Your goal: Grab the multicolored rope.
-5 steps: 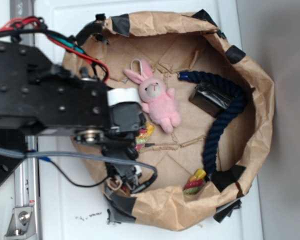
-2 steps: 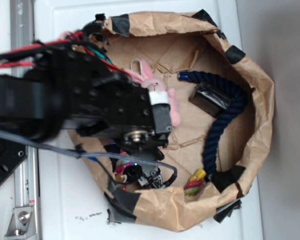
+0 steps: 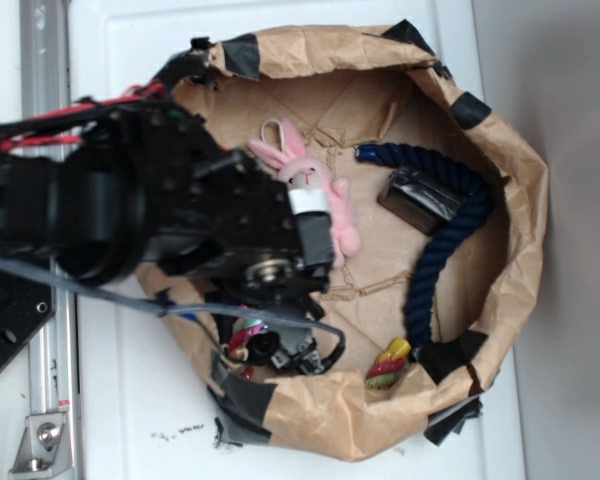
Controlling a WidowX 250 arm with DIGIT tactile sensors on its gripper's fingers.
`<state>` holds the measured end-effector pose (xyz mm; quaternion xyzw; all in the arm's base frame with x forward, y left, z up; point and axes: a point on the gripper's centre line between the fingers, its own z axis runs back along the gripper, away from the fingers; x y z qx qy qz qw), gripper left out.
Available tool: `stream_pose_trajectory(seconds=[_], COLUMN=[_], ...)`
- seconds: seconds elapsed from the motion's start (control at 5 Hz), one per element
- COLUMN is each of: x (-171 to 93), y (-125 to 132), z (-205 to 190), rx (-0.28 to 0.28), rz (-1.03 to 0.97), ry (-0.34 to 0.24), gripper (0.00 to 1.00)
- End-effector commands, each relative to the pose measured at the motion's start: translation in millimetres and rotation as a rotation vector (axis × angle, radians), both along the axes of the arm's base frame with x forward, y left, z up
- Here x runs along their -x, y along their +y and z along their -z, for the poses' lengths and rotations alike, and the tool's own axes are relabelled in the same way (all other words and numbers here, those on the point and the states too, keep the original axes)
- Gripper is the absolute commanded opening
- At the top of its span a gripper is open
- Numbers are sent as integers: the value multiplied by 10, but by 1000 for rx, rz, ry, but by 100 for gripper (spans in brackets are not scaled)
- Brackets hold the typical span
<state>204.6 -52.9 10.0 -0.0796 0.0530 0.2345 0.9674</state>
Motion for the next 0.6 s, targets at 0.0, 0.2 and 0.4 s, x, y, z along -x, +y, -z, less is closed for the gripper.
stream_pose_trajectory(seconds=[0.0,0.2,0.4], x=[-453,-655,-679], y=[484,738,729], z=[-637,-994,-1223], rx=[-168,-164,-121], rz=[145,127,225], ry=[-297,-371,-382], gripper=[0,0,0])
